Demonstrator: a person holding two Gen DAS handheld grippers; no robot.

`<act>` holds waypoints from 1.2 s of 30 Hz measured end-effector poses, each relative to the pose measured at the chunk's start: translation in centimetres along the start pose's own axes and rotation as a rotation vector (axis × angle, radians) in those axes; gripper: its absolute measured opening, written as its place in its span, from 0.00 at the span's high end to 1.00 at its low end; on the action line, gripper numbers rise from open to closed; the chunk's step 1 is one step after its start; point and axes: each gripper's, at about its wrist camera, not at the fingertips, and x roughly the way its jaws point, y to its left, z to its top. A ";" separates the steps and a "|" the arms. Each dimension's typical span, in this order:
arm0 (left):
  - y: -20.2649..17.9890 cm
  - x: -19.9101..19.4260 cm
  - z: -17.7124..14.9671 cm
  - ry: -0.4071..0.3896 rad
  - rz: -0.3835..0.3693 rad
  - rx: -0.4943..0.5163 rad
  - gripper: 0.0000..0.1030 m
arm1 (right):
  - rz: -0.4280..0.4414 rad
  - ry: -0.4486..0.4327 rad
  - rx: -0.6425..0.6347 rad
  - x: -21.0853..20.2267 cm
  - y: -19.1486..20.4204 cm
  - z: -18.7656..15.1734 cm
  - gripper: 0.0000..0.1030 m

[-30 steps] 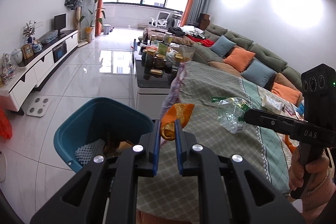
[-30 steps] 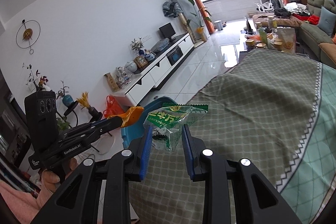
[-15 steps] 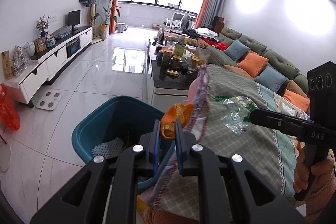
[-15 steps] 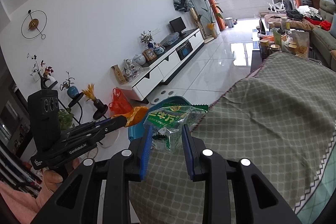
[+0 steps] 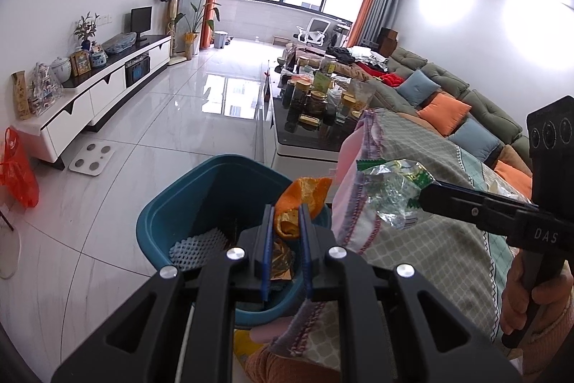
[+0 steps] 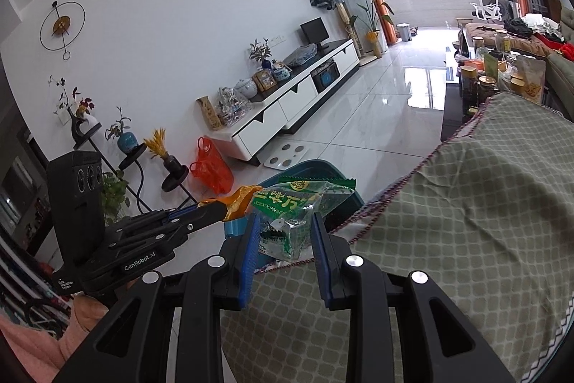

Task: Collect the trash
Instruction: 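Carry the orange peel and plastic bag toward the teal bin with both grippers, then open both grippers over the teal bin to drop peel and bag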

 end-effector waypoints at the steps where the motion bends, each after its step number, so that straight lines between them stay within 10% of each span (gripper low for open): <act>1: 0.1 0.2 0.1 0.003 0.001 -0.004 0.86 | 0.001 0.004 -0.002 0.3 0.1 0.1 0.72; 36: 3.3 4.8 -0.8 0.104 0.043 -0.104 0.81 | -0.014 0.157 0.054 7.5 -0.1 0.6 0.63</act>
